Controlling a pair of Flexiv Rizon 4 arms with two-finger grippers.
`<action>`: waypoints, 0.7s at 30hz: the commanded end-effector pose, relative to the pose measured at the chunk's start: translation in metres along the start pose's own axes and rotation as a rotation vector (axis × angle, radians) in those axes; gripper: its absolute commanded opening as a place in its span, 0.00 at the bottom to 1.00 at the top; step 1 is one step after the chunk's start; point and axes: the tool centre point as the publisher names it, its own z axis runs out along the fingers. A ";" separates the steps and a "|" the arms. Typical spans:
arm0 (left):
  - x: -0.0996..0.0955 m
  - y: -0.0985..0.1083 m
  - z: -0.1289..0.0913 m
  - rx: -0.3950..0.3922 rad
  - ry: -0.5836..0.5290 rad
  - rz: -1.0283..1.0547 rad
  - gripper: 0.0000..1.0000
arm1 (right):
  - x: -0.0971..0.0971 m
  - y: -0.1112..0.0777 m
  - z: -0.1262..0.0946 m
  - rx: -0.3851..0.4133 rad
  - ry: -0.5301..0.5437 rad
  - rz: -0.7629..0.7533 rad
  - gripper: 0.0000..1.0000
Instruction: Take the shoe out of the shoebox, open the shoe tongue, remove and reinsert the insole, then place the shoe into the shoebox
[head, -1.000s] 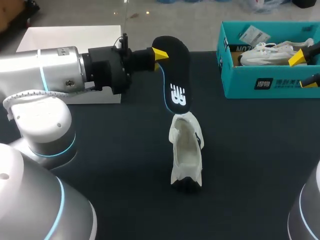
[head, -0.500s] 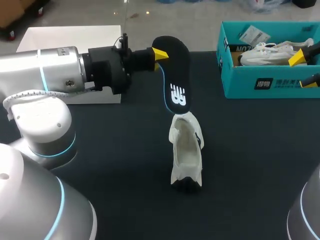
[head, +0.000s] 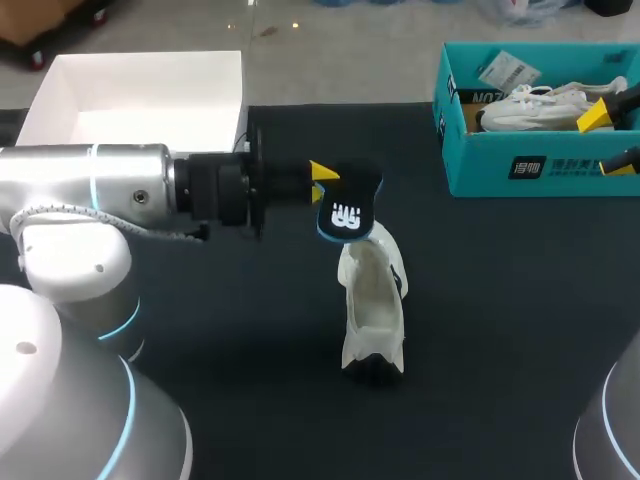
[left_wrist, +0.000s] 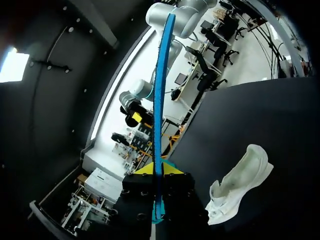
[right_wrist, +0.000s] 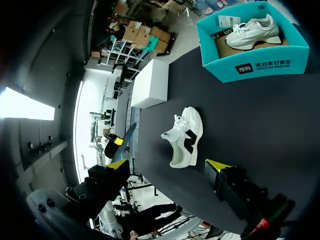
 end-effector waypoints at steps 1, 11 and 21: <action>0.007 -0.001 -0.014 0.085 0.137 -0.192 0.00 | 0.000 0.000 0.000 0.000 -0.003 0.001 1.00; 0.010 -0.003 -0.015 0.102 0.148 -0.235 0.00 | 0.000 0.000 0.000 0.000 -0.003 0.001 1.00; 0.010 -0.003 -0.015 0.102 0.148 -0.235 0.00 | 0.000 0.000 0.000 0.000 -0.003 0.001 1.00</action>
